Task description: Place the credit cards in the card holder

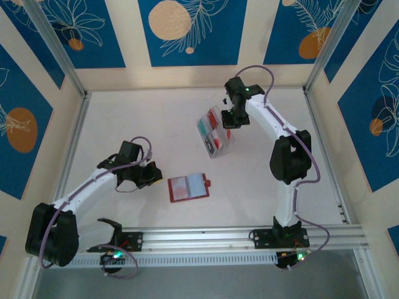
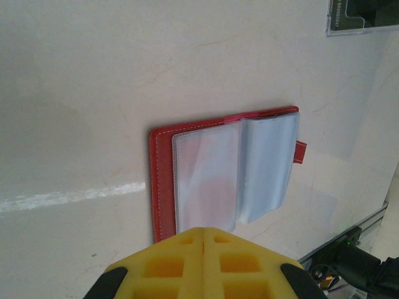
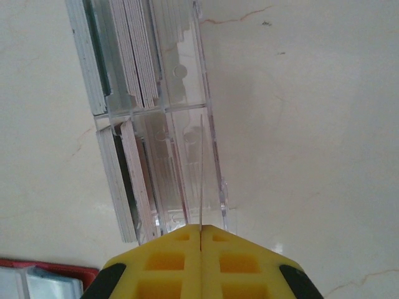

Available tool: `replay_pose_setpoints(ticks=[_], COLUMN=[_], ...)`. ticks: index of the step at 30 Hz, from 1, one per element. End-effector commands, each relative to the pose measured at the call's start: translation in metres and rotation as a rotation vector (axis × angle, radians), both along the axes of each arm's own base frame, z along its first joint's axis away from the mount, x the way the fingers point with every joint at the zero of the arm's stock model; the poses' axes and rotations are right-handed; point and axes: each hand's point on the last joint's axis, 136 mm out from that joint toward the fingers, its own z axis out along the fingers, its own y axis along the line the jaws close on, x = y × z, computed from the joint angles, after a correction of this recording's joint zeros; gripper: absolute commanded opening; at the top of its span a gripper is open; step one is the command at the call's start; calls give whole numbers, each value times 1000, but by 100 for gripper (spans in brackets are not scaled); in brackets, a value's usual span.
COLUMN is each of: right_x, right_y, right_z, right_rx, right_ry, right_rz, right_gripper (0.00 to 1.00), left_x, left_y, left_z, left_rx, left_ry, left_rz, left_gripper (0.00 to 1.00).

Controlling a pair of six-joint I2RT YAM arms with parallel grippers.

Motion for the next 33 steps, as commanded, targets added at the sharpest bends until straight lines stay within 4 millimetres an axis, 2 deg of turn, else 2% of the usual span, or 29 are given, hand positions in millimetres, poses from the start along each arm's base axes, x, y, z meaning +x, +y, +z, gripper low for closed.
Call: replay_pose_setpoints(ticks=[1, 5, 8, 12, 16, 20, 26, 33], right_x=[-3, -6, -17, -50, -95, -129, -167, -186], right_y=[3, 10, 22, 53, 77, 93, 120, 142], right_z=[17, 44, 67, 85, 78, 64, 32, 2], right_rx=[-5, 11, 20, 121, 253, 400, 640, 726], right_ry=[-10, -55, -106, -163, -180, -196, -162, -187], right_rz=[31, 47, 77, 139, 174, 175, 178, 193], right_gripper=[0, 0, 0, 0, 0, 0, 0, 0], left_x=[-6, -5, -6, -10, -14, -13, -15, -20], left_y=[0, -2, -8, -30, -59, -72, -74, -60], left_z=[-3, -1, 1, 6, 1, -15, -43, -63], left_rx=[16, 13, 12, 35, 92, 121, 133, 208], left_ry=[4, -2, -8, -32, -37, -13, 44, 77], left_rz=[-35, -54, -90, -183, -298, -329, -337, -331], left_gripper=[5, 5, 5, 6, 5, 5, 4, 3])
